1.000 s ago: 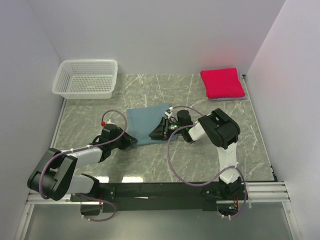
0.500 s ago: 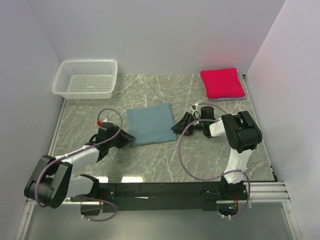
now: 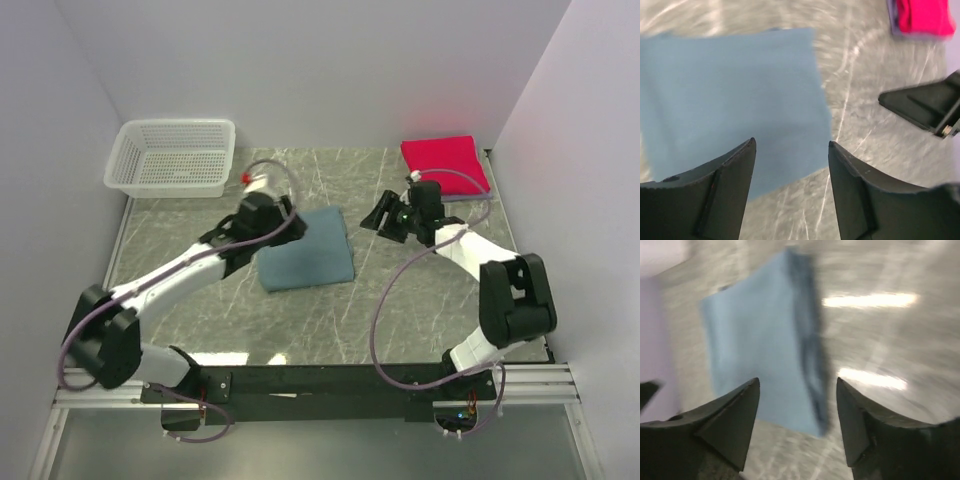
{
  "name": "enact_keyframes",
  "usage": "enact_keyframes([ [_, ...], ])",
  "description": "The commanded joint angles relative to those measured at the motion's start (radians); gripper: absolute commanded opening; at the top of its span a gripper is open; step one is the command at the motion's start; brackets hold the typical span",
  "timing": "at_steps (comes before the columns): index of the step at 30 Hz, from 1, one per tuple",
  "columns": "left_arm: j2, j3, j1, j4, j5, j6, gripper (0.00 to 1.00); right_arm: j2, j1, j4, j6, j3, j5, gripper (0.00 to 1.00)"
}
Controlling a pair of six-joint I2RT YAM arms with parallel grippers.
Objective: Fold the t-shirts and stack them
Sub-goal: Neatly place the folded tshirt to the corner
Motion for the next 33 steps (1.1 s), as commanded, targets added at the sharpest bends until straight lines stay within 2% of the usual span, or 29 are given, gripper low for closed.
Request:
enact_keyframes([
  [1, 0.147, 0.161, -0.153, -0.148, -0.145, 0.239, 0.66, -0.100, -0.039, -0.268, -0.057, 0.013, 0.323, 0.73],
  [5, 0.297, 0.340, -0.279, -0.219, -0.194, 0.351, 0.62, -0.190, -0.085, -0.381, -0.028, -0.015, 0.472, 0.80],
  [8, 0.397, 0.417, -0.353, -0.250, -0.211, 0.417, 0.58, -0.232, -0.129, -0.427, 0.003, -0.059, 0.549, 0.86],
  [16, 0.589, 0.539, -0.420, -0.293, -0.186, 0.482, 0.58, -0.399, -0.241, -0.425, -0.002, -0.222, 0.526, 1.00],
  [23, 0.675, 0.585, -0.450, -0.304, -0.183, 0.522, 0.56, -0.476, -0.251, -0.412, -0.014, -0.285, 0.473, 1.00],
  [33, 0.787, 0.620, -0.479, -0.320, -0.208, 0.536, 0.49, -0.484, -0.252, -0.366, -0.019, -0.322, 0.378, 1.00],
])
